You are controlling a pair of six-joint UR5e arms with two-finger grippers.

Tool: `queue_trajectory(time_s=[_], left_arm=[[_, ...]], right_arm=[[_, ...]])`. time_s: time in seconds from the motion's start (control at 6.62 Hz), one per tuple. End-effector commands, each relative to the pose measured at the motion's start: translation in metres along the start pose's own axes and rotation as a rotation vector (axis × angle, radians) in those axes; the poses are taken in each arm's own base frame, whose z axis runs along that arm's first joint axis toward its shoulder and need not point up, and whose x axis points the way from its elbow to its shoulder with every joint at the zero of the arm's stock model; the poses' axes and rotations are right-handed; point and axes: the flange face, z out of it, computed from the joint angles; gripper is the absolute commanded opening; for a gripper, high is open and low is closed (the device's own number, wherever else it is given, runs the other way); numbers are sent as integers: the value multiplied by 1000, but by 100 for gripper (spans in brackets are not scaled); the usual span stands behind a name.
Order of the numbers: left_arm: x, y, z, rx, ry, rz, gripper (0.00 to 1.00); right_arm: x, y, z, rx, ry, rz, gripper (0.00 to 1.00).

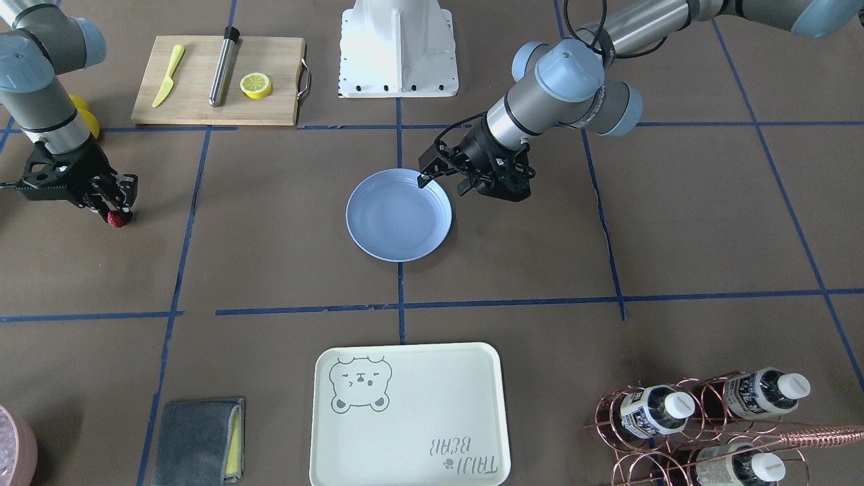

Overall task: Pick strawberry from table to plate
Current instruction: 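Hold the plate with the left gripper while the right gripper grasps the red strawberry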

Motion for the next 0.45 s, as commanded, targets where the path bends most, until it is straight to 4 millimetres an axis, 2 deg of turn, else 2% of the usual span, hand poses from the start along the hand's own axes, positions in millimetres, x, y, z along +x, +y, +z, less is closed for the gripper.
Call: queue_trajectory(time_s=[0.0, 0.15, 0.3], left_arm=[[7, 2, -9, 4, 19, -6, 88], [5, 6, -24, 11, 34, 1, 88], [-4, 12, -46, 18, 48, 8, 88]], right_arm=[[-43, -10, -45, 36, -78, -9, 0], [-92, -13, -54, 24, -159, 119, 0], [-163, -8, -57, -2, -263, 205, 0]])
